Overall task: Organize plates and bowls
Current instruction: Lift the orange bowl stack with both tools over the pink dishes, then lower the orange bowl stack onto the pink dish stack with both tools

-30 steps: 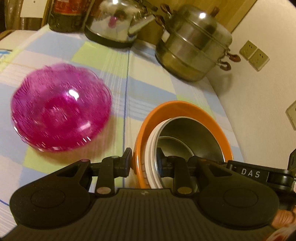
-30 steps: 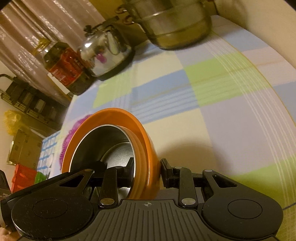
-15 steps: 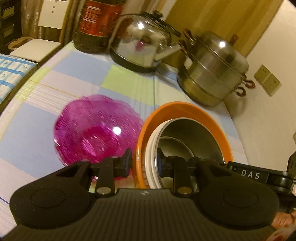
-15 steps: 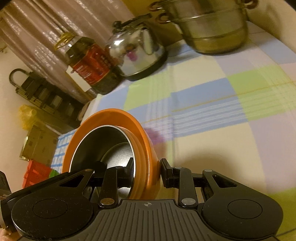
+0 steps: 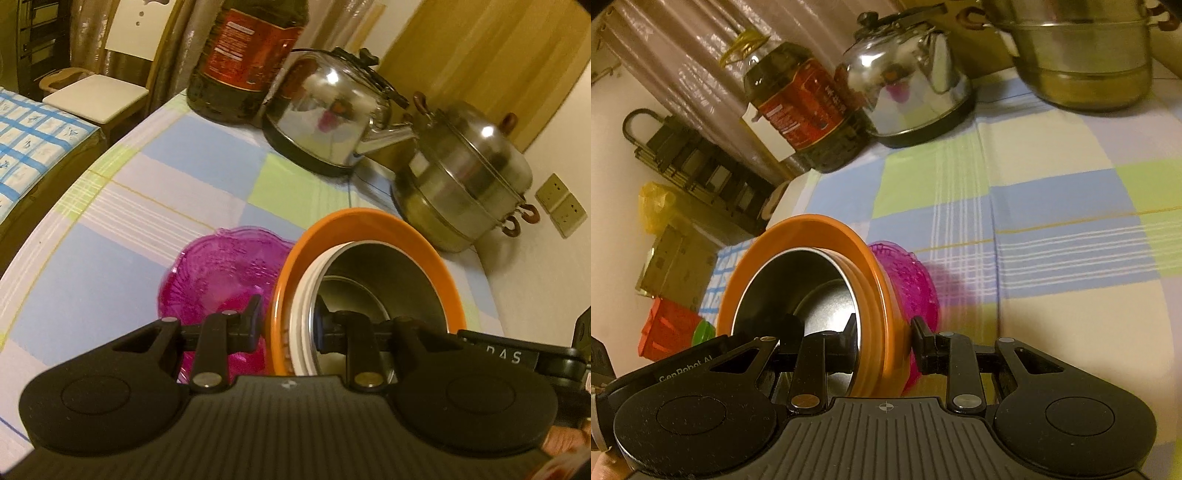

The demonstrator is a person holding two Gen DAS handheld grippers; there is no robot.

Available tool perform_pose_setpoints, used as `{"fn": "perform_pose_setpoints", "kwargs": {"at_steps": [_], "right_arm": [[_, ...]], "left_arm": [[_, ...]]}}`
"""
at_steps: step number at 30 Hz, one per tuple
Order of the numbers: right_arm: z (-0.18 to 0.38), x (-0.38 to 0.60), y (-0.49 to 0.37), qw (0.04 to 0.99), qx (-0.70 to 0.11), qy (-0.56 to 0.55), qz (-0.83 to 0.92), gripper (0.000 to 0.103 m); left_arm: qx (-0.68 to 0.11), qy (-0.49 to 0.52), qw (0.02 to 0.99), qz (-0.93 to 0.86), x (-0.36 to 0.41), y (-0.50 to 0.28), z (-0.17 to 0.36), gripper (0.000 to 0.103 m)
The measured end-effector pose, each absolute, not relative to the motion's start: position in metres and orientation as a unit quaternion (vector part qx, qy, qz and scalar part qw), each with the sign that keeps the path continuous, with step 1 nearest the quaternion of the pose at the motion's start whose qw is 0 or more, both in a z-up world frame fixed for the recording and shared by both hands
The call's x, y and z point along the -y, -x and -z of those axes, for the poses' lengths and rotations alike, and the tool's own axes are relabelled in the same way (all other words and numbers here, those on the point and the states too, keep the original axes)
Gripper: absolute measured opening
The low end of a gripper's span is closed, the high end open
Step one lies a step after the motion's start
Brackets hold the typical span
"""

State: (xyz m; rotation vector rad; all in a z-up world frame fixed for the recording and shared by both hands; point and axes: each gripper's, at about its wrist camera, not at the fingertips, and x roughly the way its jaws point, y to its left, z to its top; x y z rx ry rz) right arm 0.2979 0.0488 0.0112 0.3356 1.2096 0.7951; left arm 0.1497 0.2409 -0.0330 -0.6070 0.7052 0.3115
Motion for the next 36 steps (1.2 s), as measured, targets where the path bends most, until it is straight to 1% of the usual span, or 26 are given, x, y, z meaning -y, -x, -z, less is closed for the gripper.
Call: {"fn": "perform_pose_setpoints", "kwargs": {"at_steps": [4, 15, 36], "right_arm": [[-0.004, -0.062, -0.301, 0.729, -0.559, -0.148, -0.367, 0.029], [0.012, -0.09, -0.312, 0.722, -0.571, -0.128, -0.37, 0.029], [0.029, -0.096, -0.313, 0.715, -0.589, -0.111, -0.361, 0.029]], "left_arm": [[-0.341, 0.277, 0.884, -0.161, -0.248, -0.151, 0.039, 0.024], [-0.345, 0.296, 0.873, -0.177, -0.273, -0.159, 0.056, 0.024], [-0.374, 0.297, 0.858, -0.188, -0.277, -0.17, 0.076, 0.024]]}}
